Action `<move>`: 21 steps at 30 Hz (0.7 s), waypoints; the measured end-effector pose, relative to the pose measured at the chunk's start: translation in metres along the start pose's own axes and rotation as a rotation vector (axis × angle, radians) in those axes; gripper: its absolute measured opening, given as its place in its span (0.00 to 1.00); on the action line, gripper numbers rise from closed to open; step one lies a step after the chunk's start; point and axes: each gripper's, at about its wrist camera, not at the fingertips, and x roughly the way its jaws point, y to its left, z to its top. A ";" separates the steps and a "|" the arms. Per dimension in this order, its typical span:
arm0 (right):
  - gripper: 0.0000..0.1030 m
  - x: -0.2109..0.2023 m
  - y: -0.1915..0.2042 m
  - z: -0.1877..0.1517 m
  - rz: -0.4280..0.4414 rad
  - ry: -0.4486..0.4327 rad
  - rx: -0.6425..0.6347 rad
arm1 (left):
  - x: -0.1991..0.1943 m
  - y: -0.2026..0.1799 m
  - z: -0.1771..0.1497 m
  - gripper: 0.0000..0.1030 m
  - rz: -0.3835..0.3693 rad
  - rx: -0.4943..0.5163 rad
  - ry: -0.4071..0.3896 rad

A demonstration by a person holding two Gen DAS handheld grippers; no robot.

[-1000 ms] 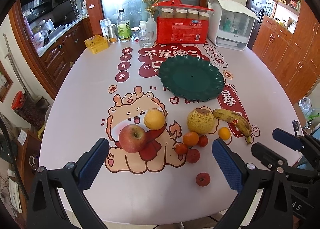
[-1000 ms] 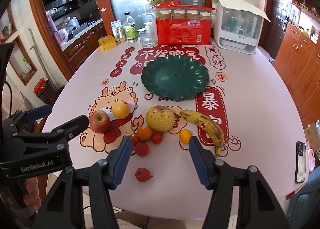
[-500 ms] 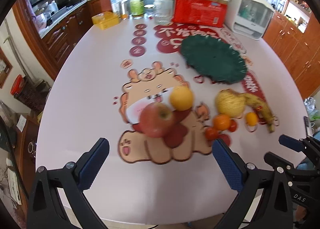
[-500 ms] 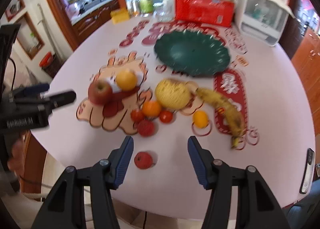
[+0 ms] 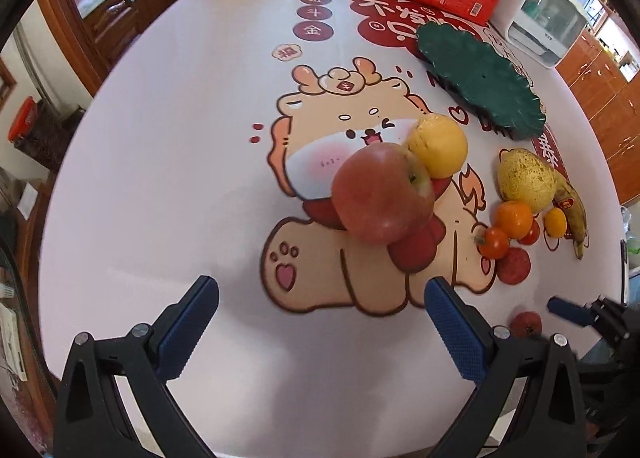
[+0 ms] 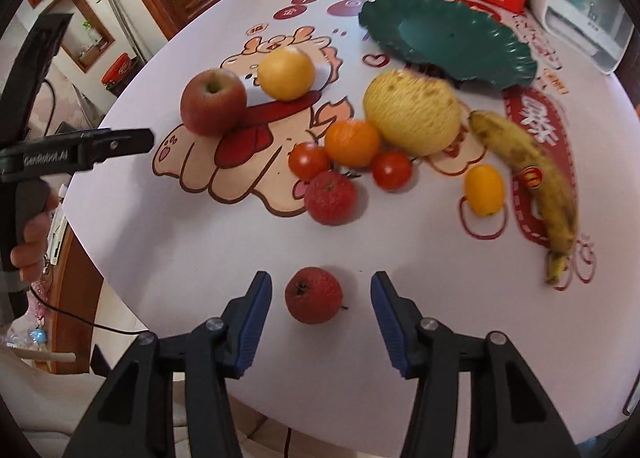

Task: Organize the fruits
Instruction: 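Reach the right gripper to the small red fruit and close on it, then grasp the red apple with the left gripper while the right gripper holds the red fruit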

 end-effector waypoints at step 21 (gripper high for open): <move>0.32 0.023 0.020 -0.013 -0.047 0.007 -0.145 | 0.048 -0.036 0.036 0.91 0.003 0.026 0.004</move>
